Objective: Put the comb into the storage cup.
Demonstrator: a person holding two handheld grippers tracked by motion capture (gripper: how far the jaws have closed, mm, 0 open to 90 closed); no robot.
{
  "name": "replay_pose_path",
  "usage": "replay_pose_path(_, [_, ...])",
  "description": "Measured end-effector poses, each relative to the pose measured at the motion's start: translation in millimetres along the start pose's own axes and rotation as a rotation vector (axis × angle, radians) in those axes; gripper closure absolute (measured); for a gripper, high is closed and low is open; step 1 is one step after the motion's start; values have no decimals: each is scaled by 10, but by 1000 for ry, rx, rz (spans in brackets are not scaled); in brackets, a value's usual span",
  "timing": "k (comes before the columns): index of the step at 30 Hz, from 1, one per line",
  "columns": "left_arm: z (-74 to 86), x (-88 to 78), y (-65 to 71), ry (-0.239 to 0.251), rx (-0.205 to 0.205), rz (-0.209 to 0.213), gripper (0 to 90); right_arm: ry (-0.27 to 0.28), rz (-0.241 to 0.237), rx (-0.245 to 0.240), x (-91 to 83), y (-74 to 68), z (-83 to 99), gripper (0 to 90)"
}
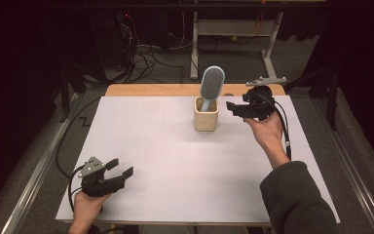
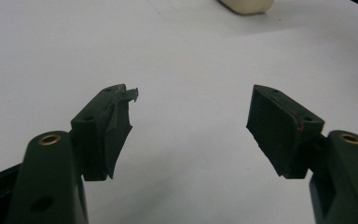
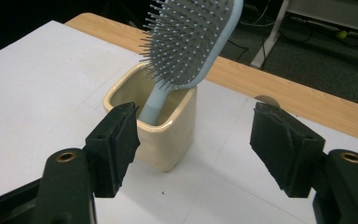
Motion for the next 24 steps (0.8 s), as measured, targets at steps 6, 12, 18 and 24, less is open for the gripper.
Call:
replay_pose_path(6, [-8, 8, -2, -2, -1, 7, 305, 14, 9, 20, -83, 48, 61, 327])
replay_pose_path(12, [-7, 9, -6, -3, -4, 0, 305, 35, 10, 25, -158, 69, 110, 318])
replay_pose_path(18, [-8, 10, -10, -2, 2, -4, 305, 44, 18, 23, -250, 118, 179, 316])
replay_pose_path(24, [-5, 5, -5, -4, 8, -10, 305, 64, 20, 33, -337, 143, 229, 316])
Point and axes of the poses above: each handheld gripper's, and its own axes: x roughly forward along the jaws, z roughly out of its underside, y roughly to its right, the point moved 1 cm from there along x, roughly forward along the jaws, and after that the axes turned 3 degrees about -z, right-handed, at the moved point
